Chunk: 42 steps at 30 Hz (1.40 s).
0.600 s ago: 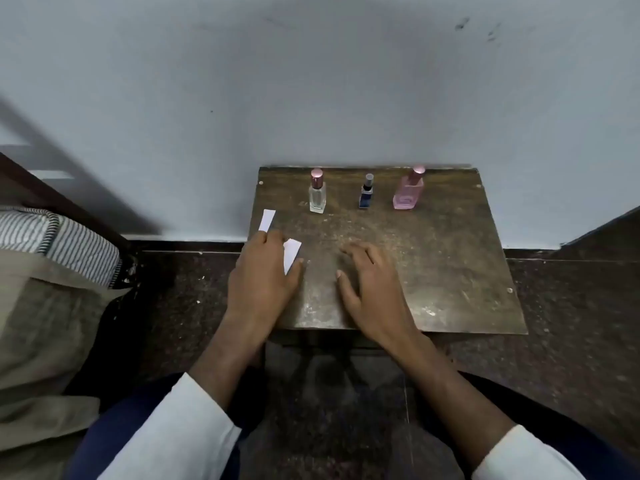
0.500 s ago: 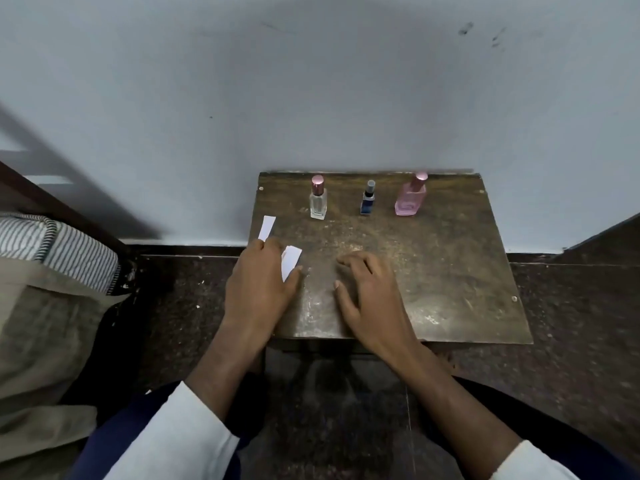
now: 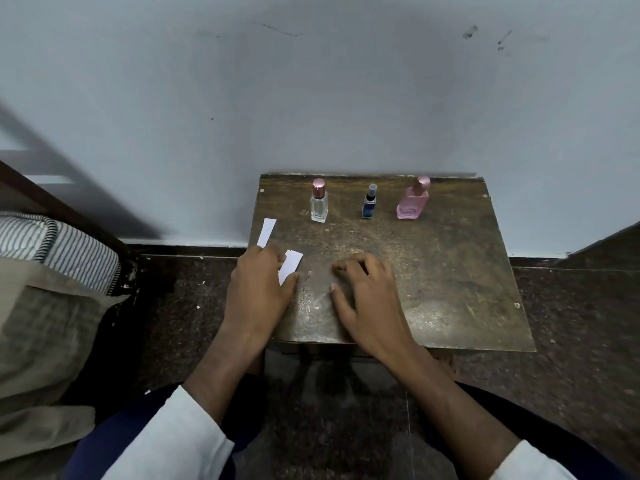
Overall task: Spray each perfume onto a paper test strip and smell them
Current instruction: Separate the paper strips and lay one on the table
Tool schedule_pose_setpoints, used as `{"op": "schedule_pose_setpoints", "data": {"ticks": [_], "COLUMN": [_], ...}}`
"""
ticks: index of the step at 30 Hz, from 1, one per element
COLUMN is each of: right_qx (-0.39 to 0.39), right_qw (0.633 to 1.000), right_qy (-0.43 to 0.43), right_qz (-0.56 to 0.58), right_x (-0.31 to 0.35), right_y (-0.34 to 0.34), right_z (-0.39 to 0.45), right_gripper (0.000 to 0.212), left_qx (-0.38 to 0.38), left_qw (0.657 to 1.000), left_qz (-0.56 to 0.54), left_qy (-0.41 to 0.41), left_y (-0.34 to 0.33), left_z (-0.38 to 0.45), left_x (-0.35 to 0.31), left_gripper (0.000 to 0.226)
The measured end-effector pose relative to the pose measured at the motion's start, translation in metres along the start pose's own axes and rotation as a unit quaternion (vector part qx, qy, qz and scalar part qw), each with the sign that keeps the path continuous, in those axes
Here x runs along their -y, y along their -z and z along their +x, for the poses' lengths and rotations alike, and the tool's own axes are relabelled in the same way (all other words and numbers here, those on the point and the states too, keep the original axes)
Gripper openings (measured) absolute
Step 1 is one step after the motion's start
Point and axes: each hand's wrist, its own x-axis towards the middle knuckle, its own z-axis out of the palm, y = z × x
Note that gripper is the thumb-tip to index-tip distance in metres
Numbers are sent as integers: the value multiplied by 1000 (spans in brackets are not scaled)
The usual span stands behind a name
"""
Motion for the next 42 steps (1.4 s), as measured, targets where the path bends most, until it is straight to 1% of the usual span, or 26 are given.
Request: {"op": "schedule_pose_setpoints", "data": {"ticks": [4,8,15,20,22,24,27,29,33,37,41,42], "right_qx": [-11,-39,-36,-47,-48,-34,-1,-1,9,24,23,23], "right_qw": [999,997,993,989,984,966,912,887,860,850,857,861], "right_qy": [-4,6,23,28,10,-46,-143,-174,-208,-225,-221,-217], "right_qz": [39,67,110,140,173,250,385,427,465,475,464,459], "right_x": [3,8,13,21,25,29,37,40,42,42,40,39], "right_y": [2,2,-4,-5,-5,-6,-7,-9,-13,-18,-18,-17], "right_z": [-1,0,3,6,7,10,14,17,23,25,27,27], "right_gripper": [31,26,29,25,22,18,10,9,17,18,14,12], "left_qx": [-8,-15,-22,-20,-21,-20,-16,-10,1,19,52,51], "left_qw": [1000,1000,1000,998,996,994,990,987,985,979,978,980], "left_qz": [-13,-21,-12,-66,-88,-108,-143,-162,-170,-195,-195,-183], "left_qy": [2,5,5,1,-1,-4,-12,-18,-35,-46,-51,-54], "left_y": [1,5,9,10,12,13,12,13,13,10,14,17], "left_z": [-1,-1,0,-5,-6,-7,-8,-9,-9,-10,-7,-6], "left_x": [2,0,-1,-1,-2,-3,-6,-7,-6,-5,0,1], "left_gripper": [25,22,21,23,25,29,36,39,42,39,51,53]}}
